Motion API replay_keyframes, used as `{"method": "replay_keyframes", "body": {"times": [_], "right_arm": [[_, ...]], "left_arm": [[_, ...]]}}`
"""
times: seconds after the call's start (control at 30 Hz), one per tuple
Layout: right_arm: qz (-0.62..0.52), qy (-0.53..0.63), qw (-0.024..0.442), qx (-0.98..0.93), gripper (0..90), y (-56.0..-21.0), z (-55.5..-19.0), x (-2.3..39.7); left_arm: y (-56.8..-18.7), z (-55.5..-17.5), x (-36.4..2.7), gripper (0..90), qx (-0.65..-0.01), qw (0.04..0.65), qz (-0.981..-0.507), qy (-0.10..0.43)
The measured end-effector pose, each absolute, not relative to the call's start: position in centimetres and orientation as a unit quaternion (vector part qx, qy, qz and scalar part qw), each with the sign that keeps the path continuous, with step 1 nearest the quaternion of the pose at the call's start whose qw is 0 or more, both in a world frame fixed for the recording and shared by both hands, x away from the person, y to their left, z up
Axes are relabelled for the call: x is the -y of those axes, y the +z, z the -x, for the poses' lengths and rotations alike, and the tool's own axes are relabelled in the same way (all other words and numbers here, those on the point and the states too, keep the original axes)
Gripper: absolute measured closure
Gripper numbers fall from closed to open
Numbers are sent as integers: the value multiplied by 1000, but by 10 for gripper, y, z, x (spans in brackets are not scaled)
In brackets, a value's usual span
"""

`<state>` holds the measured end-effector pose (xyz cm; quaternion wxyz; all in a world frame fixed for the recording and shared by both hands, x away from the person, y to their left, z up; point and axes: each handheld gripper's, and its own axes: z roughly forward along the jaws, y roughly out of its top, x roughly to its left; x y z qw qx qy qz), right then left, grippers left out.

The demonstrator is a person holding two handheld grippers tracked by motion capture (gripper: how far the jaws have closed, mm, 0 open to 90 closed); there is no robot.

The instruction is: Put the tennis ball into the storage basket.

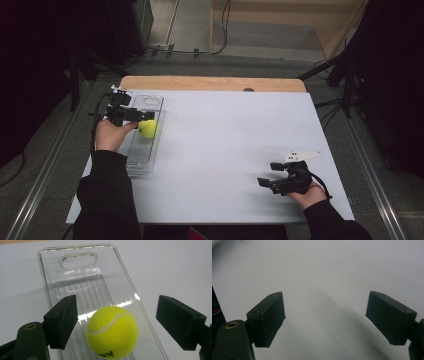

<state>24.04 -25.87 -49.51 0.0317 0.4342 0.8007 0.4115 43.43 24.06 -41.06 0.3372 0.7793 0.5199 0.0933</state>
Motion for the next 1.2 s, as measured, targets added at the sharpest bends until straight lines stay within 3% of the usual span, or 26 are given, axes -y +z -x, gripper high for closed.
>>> {"method": "replay_keyframes", "body": {"times": [0.3,1.2], "right_arm": [[-434,410,31,-802,137,-495,-241,258],[-435,411,32,-801,137,-495,-239,260]], "left_arm": [[-397,-429,-237,184,-508,364,-777,71],[-398,-426,-184,188,-456,367,-811,17]]}}
